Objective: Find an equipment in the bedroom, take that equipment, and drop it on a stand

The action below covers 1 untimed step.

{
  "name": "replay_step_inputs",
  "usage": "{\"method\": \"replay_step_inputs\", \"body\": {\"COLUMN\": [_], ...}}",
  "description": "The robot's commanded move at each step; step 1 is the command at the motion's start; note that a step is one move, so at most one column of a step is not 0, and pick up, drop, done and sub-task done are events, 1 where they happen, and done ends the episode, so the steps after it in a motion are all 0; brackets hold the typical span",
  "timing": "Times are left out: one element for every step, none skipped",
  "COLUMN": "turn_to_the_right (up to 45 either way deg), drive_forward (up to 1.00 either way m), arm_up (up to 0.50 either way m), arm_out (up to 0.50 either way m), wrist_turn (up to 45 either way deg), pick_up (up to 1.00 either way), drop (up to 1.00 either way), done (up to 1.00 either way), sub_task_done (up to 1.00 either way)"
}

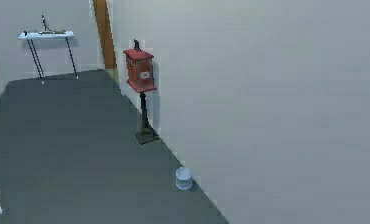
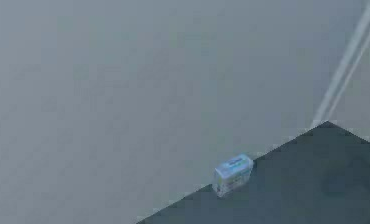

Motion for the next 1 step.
{"method": "replay_step_inputs", "body": {"turn_to_the_right": [45.0], "drive_forward": [0.0], "arm_up": [0.0], "arm_out": [0.0], "wrist_turn": [0.0], "pick_up": [0.0], "drop": [0.0], "done": [0.0], "sub_task_done": [0.0]}}
